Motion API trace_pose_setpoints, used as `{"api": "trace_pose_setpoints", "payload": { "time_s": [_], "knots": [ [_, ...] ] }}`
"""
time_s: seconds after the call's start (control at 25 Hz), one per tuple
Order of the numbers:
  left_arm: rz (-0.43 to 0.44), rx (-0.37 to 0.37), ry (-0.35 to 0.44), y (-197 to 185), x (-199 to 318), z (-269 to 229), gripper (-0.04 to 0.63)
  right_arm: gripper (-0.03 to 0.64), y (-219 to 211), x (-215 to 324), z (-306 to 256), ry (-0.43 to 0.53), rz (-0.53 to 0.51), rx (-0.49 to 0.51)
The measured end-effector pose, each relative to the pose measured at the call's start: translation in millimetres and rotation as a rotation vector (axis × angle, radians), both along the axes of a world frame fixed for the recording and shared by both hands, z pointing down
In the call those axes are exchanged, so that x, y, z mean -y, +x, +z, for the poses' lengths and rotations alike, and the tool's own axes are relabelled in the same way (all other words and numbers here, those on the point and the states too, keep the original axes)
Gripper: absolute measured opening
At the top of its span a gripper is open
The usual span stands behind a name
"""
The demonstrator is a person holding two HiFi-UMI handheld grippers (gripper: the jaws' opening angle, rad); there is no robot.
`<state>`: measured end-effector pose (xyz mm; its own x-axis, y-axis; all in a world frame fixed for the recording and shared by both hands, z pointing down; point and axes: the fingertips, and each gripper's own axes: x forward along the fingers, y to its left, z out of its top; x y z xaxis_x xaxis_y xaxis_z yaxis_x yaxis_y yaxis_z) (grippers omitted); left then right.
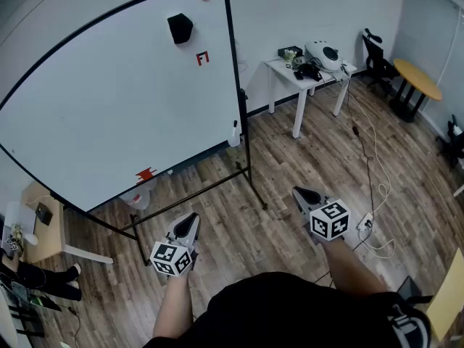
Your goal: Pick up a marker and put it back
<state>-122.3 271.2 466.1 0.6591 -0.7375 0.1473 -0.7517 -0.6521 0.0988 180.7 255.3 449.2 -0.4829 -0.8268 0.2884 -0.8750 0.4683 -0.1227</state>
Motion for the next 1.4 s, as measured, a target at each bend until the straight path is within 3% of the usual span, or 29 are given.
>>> {"api": "trace_pose_setpoints", "payload": {
  "time_s": [0.56, 0.92, 1.4],
  "knots": [
    [0.019, 0.025, -0.025, 51, -10, 11, 0.032, -0.003, 36, 10, 1, 0.004, -0.022, 0.034],
    [0.010, 0.014, -0.048, 54, 14, 22, 0.026, -0.003, 28, 31, 10, -0.003, -0.039, 0.020],
    [0.024, 0.003, -0.059, 40, 83, 29, 0.022, -0.004, 29, 80, 19, -0.004, 0.021, 0.013]
  ]
}}
